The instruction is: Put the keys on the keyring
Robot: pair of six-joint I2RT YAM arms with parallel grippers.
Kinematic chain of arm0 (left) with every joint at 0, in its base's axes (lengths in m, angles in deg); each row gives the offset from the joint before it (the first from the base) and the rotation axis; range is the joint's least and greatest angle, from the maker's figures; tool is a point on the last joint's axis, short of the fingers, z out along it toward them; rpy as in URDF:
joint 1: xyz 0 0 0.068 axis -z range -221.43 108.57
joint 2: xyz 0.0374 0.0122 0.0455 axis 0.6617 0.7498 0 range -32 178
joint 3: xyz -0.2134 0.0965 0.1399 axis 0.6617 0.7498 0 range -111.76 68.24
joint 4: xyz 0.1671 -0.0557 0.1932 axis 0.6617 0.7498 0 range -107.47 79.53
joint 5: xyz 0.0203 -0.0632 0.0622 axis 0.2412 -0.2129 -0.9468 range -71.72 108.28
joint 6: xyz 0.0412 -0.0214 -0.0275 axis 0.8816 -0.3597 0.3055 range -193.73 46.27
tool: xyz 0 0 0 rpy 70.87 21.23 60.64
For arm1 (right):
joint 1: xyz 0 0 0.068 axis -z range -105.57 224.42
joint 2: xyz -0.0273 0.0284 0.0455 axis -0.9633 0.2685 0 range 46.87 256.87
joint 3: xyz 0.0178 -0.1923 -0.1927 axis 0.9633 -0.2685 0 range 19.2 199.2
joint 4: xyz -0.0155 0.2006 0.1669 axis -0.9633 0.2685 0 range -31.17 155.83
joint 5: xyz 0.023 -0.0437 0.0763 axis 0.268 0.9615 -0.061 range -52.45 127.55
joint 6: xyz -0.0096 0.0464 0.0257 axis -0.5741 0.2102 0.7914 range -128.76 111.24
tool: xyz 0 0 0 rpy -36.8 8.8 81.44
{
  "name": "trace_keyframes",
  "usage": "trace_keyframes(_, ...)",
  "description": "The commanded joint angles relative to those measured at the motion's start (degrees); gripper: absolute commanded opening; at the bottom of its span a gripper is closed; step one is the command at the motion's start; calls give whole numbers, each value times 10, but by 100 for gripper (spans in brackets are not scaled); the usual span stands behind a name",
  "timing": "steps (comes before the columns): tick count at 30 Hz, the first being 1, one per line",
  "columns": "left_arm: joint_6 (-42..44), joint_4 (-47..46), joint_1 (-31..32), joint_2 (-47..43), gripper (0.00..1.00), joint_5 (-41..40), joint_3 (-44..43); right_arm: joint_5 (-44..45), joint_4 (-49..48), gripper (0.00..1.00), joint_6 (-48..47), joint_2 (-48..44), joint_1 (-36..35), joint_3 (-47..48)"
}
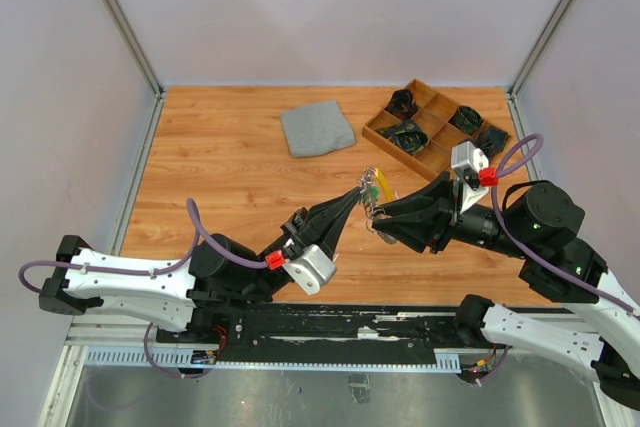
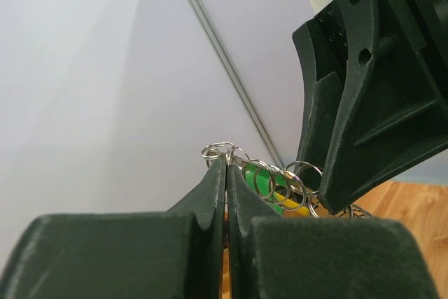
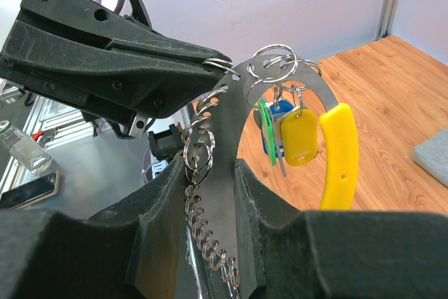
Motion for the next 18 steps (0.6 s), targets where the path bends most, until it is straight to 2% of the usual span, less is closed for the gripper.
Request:
trace_keyframes(1,-11,4,5,-1,0,-16,-5,-2,-30,9,-2,-8,7,0)
trace_keyframes(8,-52,14,5,-14,1,-5,-10,4,-27,28,-9,-12,8,-2)
trace_keyframes(18,-121,19,1,-31,1,-2,-7,-11,-1,39,-48,-17,8,11)
